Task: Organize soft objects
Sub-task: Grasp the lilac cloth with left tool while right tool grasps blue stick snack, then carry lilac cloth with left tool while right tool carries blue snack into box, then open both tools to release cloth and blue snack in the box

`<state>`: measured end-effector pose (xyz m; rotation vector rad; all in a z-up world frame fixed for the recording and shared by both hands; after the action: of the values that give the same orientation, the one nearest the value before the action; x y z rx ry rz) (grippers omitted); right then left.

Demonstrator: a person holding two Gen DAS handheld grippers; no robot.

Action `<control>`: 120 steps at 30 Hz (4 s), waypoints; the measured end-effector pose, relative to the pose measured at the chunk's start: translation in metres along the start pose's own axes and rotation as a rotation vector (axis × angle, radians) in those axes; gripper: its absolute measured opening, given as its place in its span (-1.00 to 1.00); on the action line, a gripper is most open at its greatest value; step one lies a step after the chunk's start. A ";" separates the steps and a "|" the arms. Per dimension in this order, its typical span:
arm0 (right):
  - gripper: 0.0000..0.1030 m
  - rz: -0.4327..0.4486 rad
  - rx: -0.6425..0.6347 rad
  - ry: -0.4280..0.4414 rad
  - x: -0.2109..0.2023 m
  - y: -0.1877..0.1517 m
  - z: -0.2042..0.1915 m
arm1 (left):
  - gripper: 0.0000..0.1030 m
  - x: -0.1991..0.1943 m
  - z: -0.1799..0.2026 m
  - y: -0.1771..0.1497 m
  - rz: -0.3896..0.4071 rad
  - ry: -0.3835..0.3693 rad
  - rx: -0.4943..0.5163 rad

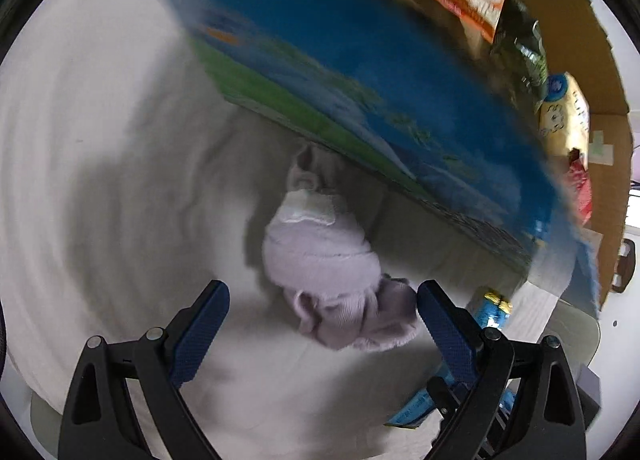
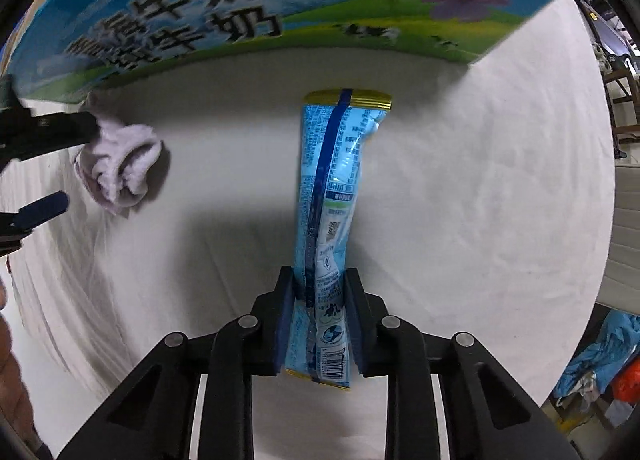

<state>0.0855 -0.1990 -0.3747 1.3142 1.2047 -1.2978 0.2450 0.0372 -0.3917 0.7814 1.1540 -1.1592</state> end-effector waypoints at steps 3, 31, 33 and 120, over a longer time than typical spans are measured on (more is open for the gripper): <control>-0.50 0.003 0.008 -0.002 -0.004 0.005 0.004 | 0.79 0.003 0.002 0.002 0.047 0.034 0.005; -0.73 0.048 -0.124 0.052 -0.050 -0.016 -0.026 | -0.29 -0.069 0.025 -0.135 0.166 0.052 0.227; -0.73 0.071 -0.133 0.076 -0.068 -0.016 -0.029 | -0.29 -0.087 0.032 -0.144 0.192 0.028 0.244; 0.85 0.240 0.051 -0.029 -0.091 0.172 -0.026 | 0.84 -0.129 0.095 0.075 0.295 0.158 0.397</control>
<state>0.2614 -0.1971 -0.2882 1.4243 0.9656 -1.1765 0.3449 0.0061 -0.2487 1.3211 0.9048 -1.1028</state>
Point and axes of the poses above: each gripper's, at about its wrist camera, not at the fingertips, and x roughly the way its jaws point, z to its right, y to its top, the point moved 3 cm from there along x, roughly the way its jaws point, and after that the axes turned 4 degrees about z, right-handed, at the moved point
